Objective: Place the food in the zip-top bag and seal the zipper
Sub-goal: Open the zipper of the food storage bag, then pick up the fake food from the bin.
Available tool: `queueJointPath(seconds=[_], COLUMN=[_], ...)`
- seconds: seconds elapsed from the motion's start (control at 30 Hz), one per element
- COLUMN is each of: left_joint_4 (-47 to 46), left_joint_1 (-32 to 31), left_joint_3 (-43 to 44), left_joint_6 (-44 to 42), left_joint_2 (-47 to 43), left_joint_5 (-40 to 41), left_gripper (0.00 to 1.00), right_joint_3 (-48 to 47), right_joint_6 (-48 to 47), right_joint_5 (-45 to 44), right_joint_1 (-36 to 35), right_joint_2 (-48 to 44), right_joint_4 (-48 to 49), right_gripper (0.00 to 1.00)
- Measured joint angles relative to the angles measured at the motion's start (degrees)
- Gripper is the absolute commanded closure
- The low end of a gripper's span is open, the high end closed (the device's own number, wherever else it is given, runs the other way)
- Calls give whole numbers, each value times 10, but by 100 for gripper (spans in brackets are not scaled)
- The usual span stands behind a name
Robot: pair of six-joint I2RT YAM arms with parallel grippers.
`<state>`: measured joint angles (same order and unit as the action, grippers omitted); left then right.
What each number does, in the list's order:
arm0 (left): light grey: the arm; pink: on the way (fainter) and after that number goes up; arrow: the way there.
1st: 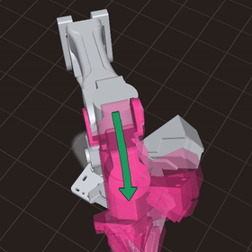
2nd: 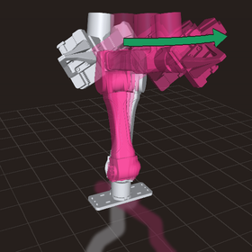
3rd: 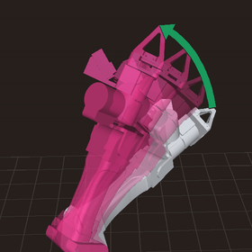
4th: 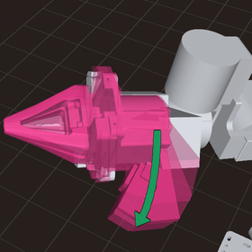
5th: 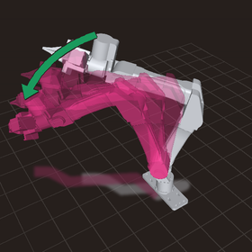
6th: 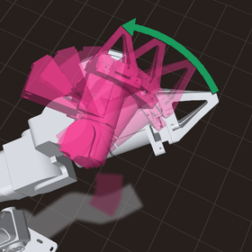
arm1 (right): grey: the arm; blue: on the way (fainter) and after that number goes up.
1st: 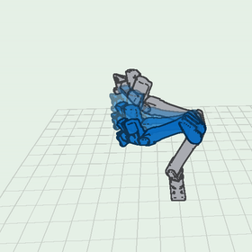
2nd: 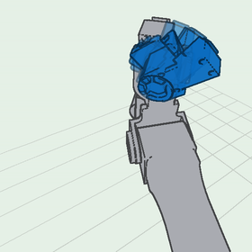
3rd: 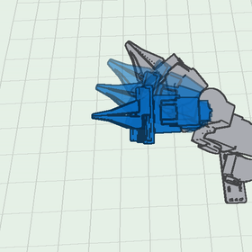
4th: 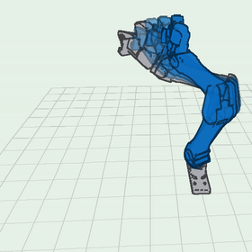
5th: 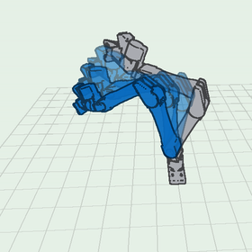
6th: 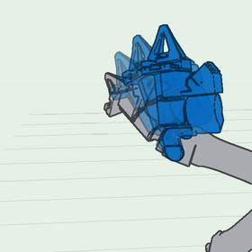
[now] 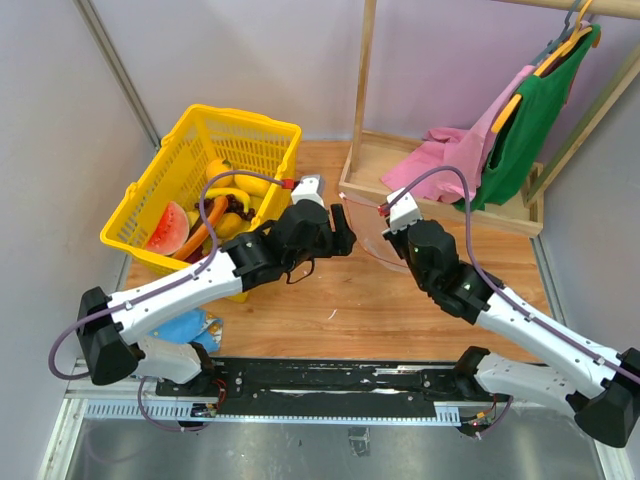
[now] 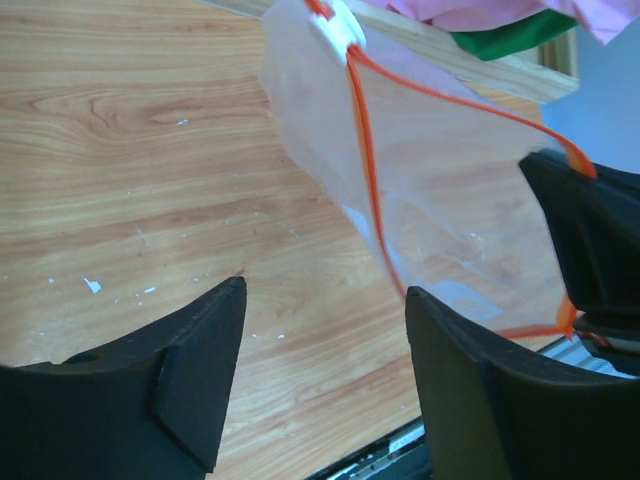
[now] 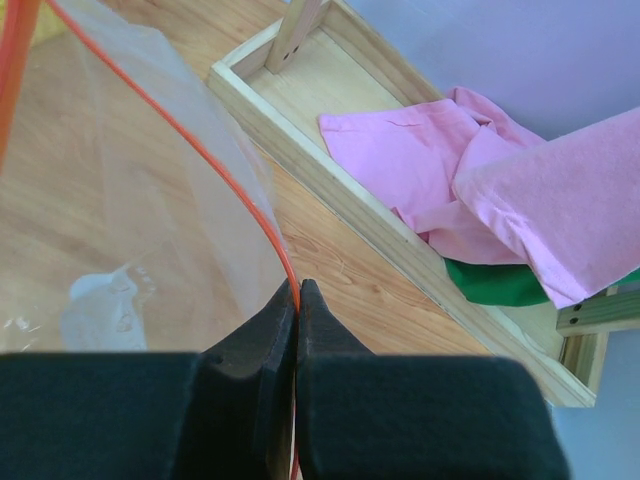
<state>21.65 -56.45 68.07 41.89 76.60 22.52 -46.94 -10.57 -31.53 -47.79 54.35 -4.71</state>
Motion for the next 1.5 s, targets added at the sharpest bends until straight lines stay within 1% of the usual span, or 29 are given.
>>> queueJointPath(seconds=[0.07,0.17,0.23,0.33,0.47,0.57,0.83,1.0,1.13,1.27,1.37,1.5], left_joint_4=[-3,-4,-3,16,58,93,182,211,213,198,181,161], left_joint_1=[0,0,0,0,14,48,172,272,345,400,422,435], left_joint_3=[-3,-4,-3,7,34,44,49,49,49,49,49,51], left_joint_6=[-9,-31,-50,-81,-116,-136,-195,-247,-292,-329,-348,-364], left_joint_2=[-13,-40,-58,-79,-94,-110,-141,-129,-103,-67,-25,45], left_joint_5=[-5,-8,-7,6,33,51,76,72,65,40,28,18], left_gripper=[23,23,20,15,14,13,11,10,10,12,15,20], right_joint_3=[0,0,0,0,0,0,0,0,0,0,0,0], right_joint_6=[-2,-5,-6,-10,-15,-18,-27,-27,-27,-27,-27,-27], right_joint_5=[0,0,0,-1,-1,-2,-6,-6,-6,-2,3,6], right_joint_1=[0,0,0,0,0,0,0,0,0,0,0,0], right_joint_2=[3,8,11,14,17,19,19,19,21,24,26,28], right_joint_4=[0,-1,-1,-1,-1,-1,-1,-2,-3,-4,-3,-3], right_gripper=[99,99,99,99,99,99,99,99,99,99,99,99])
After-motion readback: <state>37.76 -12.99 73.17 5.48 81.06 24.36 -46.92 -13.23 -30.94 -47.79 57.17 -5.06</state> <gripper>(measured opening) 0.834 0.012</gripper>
